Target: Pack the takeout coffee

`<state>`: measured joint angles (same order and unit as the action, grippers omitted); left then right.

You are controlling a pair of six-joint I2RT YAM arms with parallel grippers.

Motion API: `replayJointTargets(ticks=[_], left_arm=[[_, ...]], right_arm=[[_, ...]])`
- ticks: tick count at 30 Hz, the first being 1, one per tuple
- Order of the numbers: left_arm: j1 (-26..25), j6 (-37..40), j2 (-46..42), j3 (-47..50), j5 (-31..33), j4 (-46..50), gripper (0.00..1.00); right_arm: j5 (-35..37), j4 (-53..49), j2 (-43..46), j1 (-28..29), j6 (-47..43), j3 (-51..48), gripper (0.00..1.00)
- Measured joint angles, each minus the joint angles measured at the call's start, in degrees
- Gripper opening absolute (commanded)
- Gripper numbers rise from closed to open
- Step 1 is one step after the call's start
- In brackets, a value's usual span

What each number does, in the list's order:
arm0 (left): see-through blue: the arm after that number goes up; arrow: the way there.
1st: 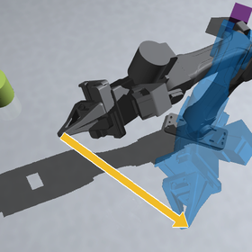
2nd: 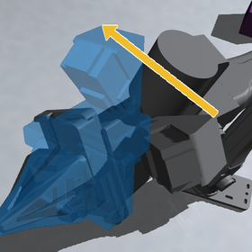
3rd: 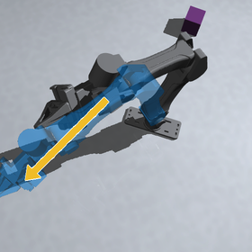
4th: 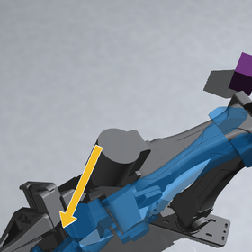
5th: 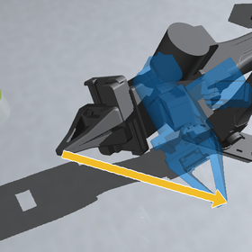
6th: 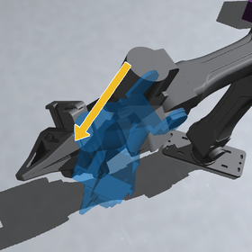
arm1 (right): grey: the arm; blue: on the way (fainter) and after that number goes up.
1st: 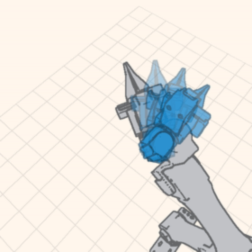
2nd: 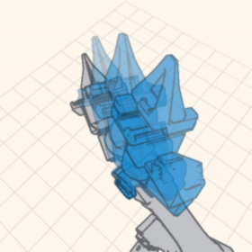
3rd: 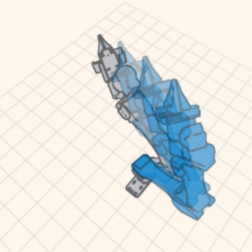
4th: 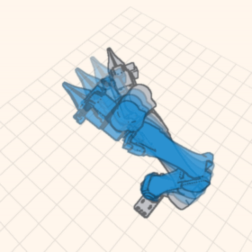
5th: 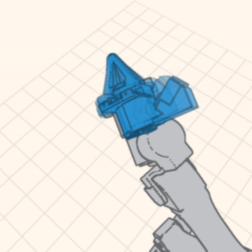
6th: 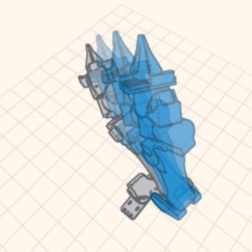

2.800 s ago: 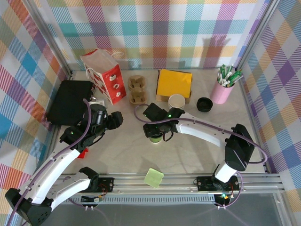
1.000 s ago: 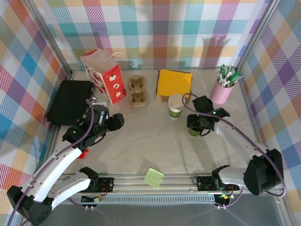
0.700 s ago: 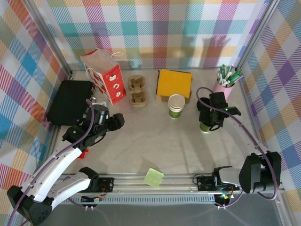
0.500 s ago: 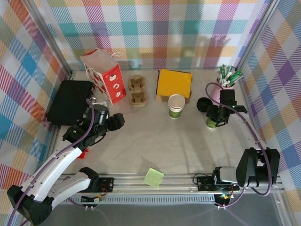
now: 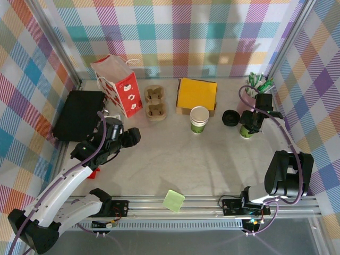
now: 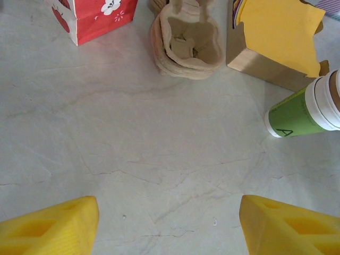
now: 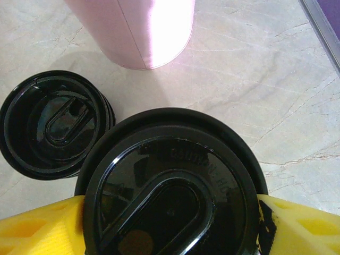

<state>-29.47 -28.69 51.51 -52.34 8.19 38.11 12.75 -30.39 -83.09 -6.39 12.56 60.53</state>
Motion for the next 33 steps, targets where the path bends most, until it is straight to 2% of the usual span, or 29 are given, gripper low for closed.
replayJointTargets(ticks=[10, 17, 22, 28, 33], left_arm=[[0.0, 0.0, 0.8, 0.0, -0.1, 0.6, 0.7], [0.0, 0.0, 1.1, -0.2, -0.2, 0.6, 0.7], [0.0, 0.0, 1.6, -1.2, -0.2, 0.7, 0.7], [0.0, 0.2, 2.9, -4.0, 0.0, 0.8, 0.71], [0.0, 1.2, 5.6, -6.7, 0.0, 0.5, 0.74]], right_arm=[[-0.7, -1.6, 0.0, -0.1, -0.1, 1.2, 0.9], [-1.1, -6.2, 0.1, -0.1, -0.9, 7.0, 0.92], [-2.4, -9.6, 4.2, -0.3, -1.5, 10.5, 0.91], [-10.8, -11.1, 15.3, -0.4, -0.9, 11.8, 0.89], [-24.7, -9.2, 23.4, -0.4, 3.2, 10.6, 0.88]])
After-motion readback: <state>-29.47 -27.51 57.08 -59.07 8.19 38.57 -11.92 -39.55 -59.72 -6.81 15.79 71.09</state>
